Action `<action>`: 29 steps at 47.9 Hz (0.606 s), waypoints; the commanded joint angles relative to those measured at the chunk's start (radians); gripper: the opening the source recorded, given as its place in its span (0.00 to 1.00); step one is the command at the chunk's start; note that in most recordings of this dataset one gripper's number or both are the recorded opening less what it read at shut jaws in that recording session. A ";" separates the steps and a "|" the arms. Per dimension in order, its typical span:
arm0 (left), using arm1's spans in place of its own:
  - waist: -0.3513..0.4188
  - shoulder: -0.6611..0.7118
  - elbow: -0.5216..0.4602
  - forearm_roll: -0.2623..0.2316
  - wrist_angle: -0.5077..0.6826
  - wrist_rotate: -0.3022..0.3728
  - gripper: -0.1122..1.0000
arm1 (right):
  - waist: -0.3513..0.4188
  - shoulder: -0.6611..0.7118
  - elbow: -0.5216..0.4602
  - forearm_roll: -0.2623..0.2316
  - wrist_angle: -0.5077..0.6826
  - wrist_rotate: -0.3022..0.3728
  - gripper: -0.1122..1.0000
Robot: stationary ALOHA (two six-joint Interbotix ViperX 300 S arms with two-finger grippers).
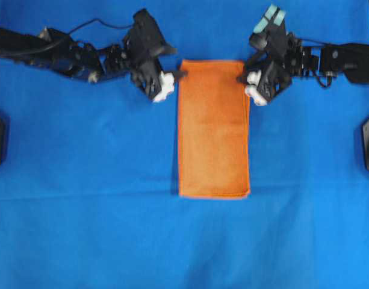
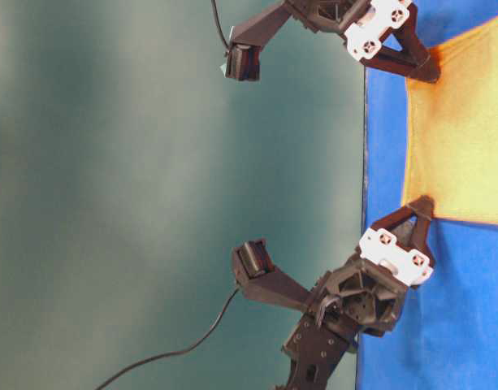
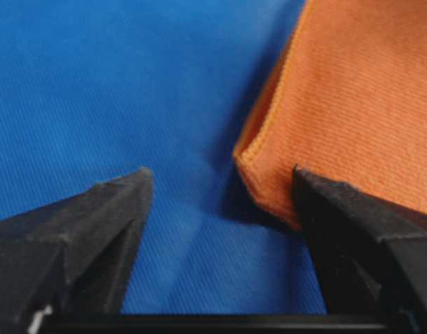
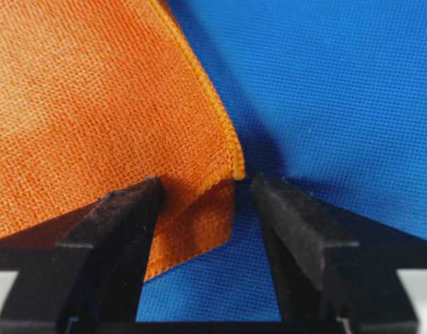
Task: Fold the orange towel.
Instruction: 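Move both grippers to the top corners of the towel strip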
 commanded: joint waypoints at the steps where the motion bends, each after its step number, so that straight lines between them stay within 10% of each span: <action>1: 0.009 -0.009 -0.025 -0.002 0.000 0.002 0.73 | -0.003 -0.011 -0.015 0.000 -0.006 0.000 0.61; 13: 0.006 0.008 -0.054 0.003 0.031 0.029 0.24 | 0.000 -0.011 -0.012 -0.003 -0.012 -0.002 0.14; 29: -0.003 -0.009 -0.049 0.003 0.035 0.054 0.11 | 0.000 -0.011 -0.023 -0.011 -0.011 -0.023 0.13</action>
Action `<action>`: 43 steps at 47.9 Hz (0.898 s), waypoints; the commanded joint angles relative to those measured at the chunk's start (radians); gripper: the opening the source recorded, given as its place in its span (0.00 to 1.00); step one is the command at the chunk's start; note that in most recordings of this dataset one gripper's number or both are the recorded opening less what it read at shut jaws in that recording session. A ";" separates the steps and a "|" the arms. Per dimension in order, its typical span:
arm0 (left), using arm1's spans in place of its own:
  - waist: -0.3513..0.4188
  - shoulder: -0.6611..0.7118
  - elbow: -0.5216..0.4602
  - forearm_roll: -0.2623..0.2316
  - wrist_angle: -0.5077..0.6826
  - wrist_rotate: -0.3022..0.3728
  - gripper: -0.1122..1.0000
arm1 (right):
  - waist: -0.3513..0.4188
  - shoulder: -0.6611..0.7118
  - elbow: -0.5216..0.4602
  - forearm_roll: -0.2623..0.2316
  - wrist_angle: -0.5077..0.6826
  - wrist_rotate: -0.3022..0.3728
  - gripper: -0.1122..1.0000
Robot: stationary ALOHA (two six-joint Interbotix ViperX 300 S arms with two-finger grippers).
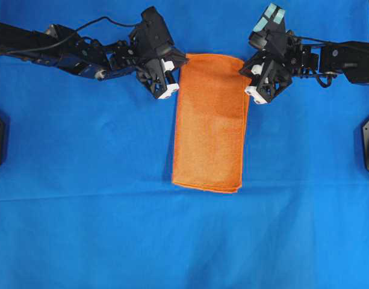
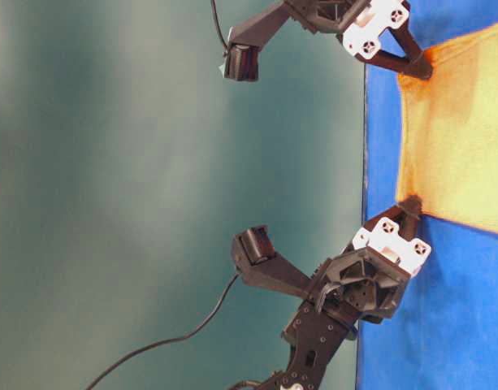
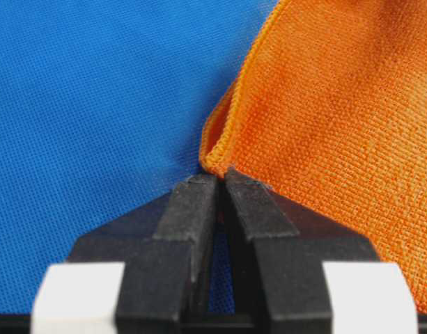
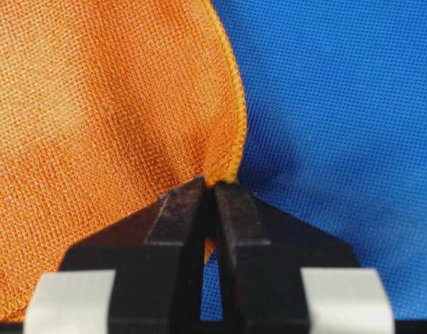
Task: Fold the orange towel.
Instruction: 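Grasp top corners and pull them down toward the bottom edge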
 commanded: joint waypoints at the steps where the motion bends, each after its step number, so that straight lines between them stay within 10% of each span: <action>1: -0.002 -0.034 -0.006 0.002 0.002 0.005 0.11 | -0.002 -0.011 -0.025 -0.002 -0.002 -0.008 0.13; 43: -0.014 -0.204 0.005 0.002 0.091 0.049 0.11 | 0.011 -0.160 -0.044 -0.021 0.107 -0.041 0.13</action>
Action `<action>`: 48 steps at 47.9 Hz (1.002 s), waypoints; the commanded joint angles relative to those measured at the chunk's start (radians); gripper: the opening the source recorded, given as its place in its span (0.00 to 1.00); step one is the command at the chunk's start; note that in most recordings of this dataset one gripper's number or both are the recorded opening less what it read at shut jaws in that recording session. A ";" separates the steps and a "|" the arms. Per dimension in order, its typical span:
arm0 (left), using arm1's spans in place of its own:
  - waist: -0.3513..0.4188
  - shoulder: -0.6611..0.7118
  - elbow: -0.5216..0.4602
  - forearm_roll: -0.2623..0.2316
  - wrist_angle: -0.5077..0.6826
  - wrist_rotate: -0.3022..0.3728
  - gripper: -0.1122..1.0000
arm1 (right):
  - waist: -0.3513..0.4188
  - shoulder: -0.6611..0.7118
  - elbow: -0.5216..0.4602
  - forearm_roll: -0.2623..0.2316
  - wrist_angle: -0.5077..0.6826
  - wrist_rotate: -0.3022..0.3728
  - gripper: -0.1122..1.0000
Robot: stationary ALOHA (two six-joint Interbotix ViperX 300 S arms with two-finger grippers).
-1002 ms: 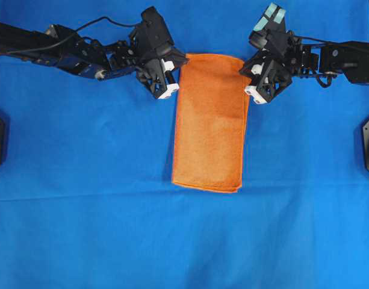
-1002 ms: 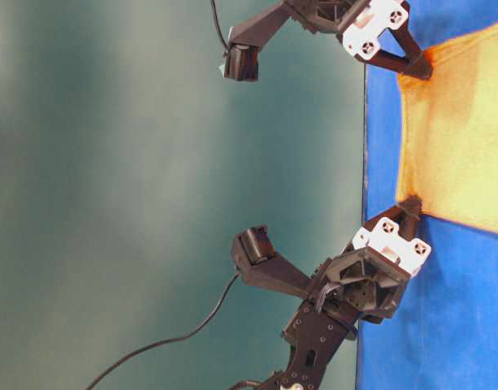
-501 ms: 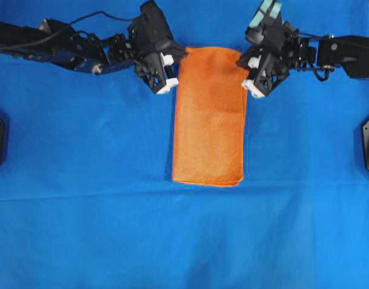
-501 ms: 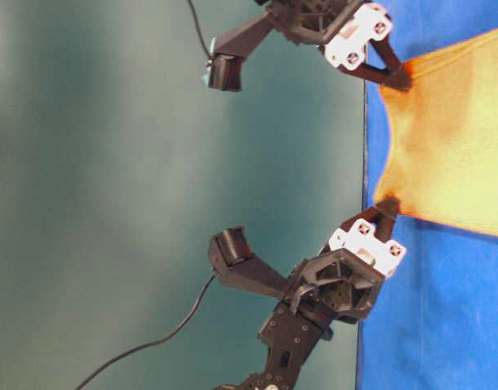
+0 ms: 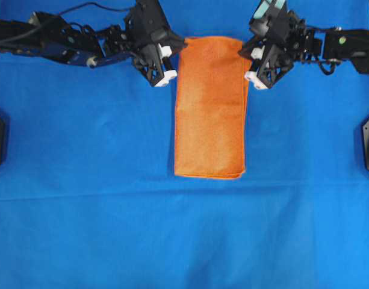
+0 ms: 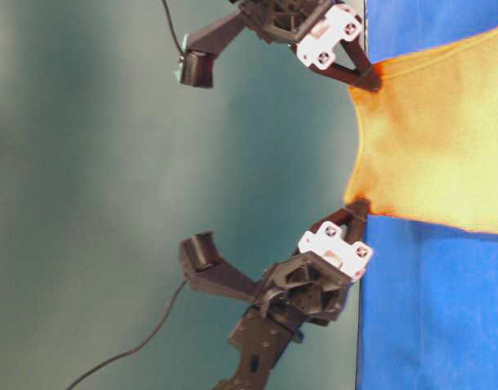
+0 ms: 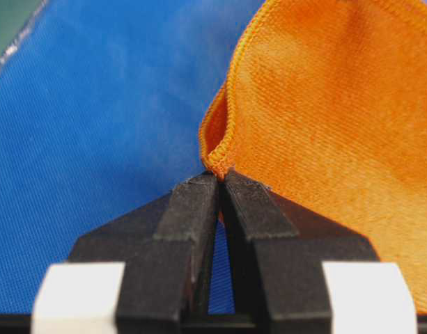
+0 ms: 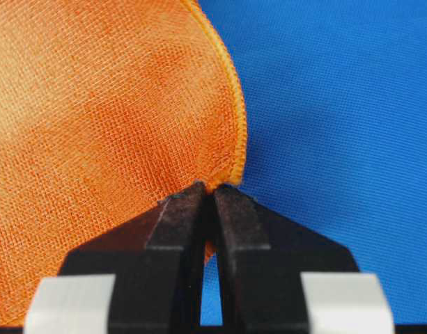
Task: Fold the orange towel.
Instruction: 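Grasp top corners and pull them down toward the bottom edge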
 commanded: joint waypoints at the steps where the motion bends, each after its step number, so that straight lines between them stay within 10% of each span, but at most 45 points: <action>1: -0.031 -0.066 0.000 0.002 0.017 0.002 0.11 | 0.028 -0.061 0.009 0.003 0.000 0.005 0.13; 48: -0.377 -0.150 0.115 0.002 0.179 0.000 0.11 | 0.443 -0.198 0.137 0.173 0.044 0.009 0.13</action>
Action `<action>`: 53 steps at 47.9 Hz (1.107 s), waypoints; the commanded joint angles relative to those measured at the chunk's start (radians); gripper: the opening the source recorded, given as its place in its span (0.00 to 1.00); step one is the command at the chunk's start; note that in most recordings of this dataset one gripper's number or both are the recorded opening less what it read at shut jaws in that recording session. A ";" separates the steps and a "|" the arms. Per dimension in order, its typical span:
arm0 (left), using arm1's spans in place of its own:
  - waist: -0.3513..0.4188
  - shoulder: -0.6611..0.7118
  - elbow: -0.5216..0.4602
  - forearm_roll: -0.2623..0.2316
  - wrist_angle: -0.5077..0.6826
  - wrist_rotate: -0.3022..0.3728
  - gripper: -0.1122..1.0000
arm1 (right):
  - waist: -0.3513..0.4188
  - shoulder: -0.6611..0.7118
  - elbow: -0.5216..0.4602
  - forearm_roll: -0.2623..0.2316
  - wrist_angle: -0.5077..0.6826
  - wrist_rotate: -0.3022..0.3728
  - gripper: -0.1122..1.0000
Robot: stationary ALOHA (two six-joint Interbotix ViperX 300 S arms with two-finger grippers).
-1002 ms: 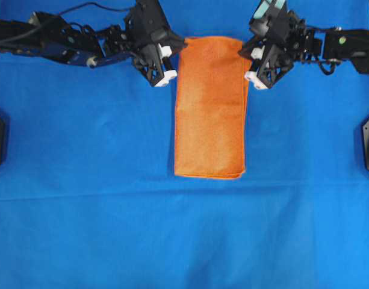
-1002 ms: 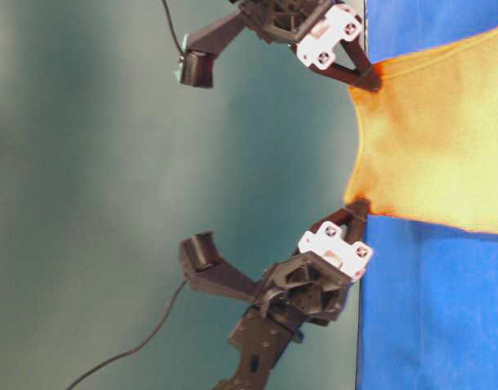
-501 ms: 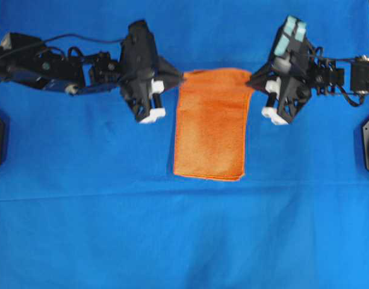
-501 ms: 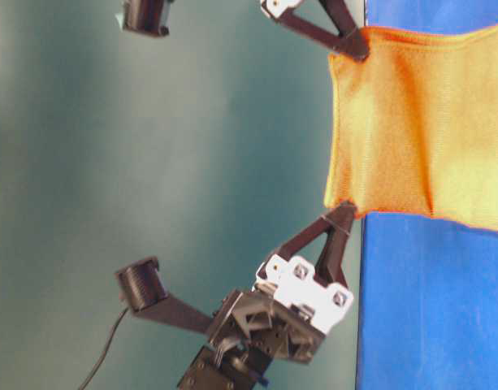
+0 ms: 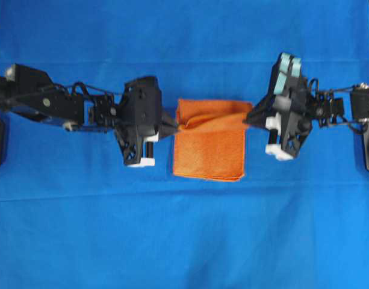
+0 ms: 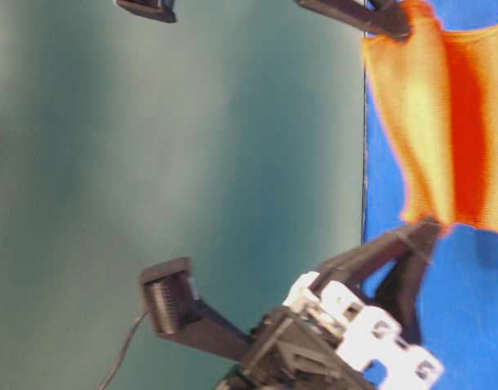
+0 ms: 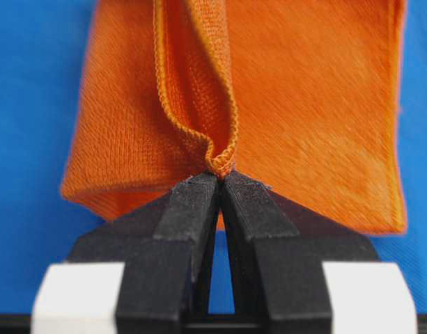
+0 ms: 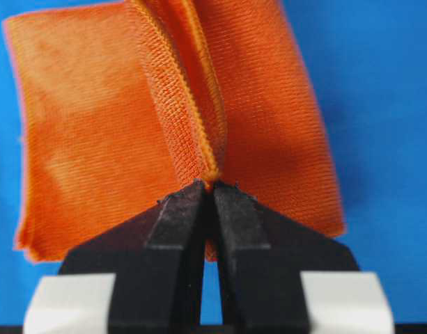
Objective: Fold the orange towel.
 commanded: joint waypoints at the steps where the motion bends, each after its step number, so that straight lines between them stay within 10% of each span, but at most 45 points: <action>1: -0.020 0.006 -0.006 0.003 -0.002 -0.002 0.11 | 0.029 0.018 -0.008 0.015 -0.025 -0.002 0.13; 44: -0.063 0.084 -0.014 0.003 -0.064 -0.003 0.11 | 0.110 0.161 -0.025 0.098 -0.104 -0.002 0.15; 53: -0.063 0.086 -0.015 0.003 -0.069 -0.006 0.17 | 0.121 0.164 -0.031 0.098 -0.112 -0.003 0.60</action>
